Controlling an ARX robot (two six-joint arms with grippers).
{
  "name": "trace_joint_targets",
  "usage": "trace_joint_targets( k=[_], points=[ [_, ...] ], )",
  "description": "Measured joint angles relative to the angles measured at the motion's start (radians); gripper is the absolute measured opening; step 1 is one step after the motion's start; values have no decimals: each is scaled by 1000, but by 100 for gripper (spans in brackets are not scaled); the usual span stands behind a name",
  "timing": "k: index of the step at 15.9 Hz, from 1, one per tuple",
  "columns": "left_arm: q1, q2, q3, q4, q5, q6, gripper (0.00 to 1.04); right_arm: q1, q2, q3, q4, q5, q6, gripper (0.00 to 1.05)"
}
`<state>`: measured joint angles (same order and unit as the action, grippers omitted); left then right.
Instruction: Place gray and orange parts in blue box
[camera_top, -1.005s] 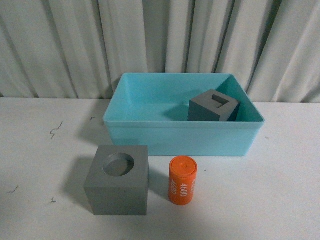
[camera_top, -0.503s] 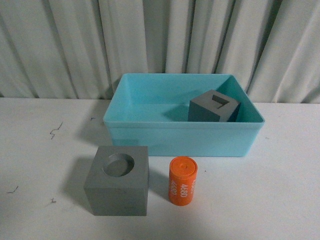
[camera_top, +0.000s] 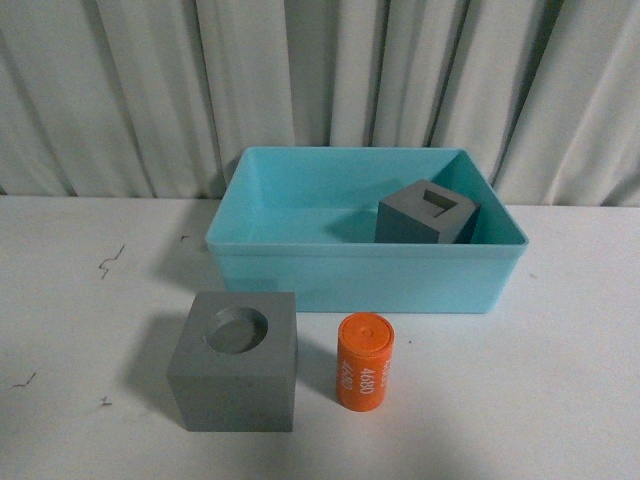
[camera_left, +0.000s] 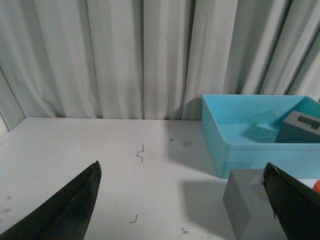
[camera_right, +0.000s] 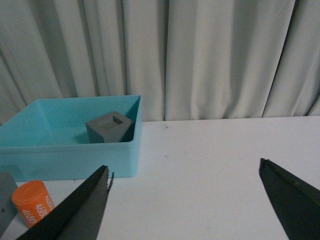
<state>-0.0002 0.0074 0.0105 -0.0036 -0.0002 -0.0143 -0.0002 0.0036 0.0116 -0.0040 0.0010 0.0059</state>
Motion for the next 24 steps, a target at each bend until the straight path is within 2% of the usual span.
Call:
trace_joint_targets(
  k=[1, 2, 3, 4, 5, 7, 12, 20, 24],
  points=[
    [0, 0, 0, 0, 0, 0, 98, 0, 0, 0, 0, 0, 0, 100],
    [10, 87, 79, -223, 33, -70, 98, 0, 0, 0, -1, 0, 0, 97],
    [12, 304, 190, -370, 40, -185, 98, 0, 0, 0, 0, -1, 0, 98],
    [11, 485, 252, -340, 43, -304, 98, 0, 0, 0, 0, -1, 0, 98],
    [11, 591, 277, -268, 52, -332, 98, 0, 0, 0, 0, 0, 0, 98],
    [9, 817, 336, -98, 57, -325, 98, 0, 0, 0, 0, 0, 0, 98],
    [-64, 1152, 440, 135, 44, -270, 98, 0, 0, 0, 0, 0, 0, 98],
    [-290, 1582, 605, 331, -27, -248, 98, 0, 0, 0, 0, 0, 0, 98],
    [-297, 1701, 659, 371, -37, -249, 98, 0, 0, 0, 0, 0, 0, 98]
  ],
)
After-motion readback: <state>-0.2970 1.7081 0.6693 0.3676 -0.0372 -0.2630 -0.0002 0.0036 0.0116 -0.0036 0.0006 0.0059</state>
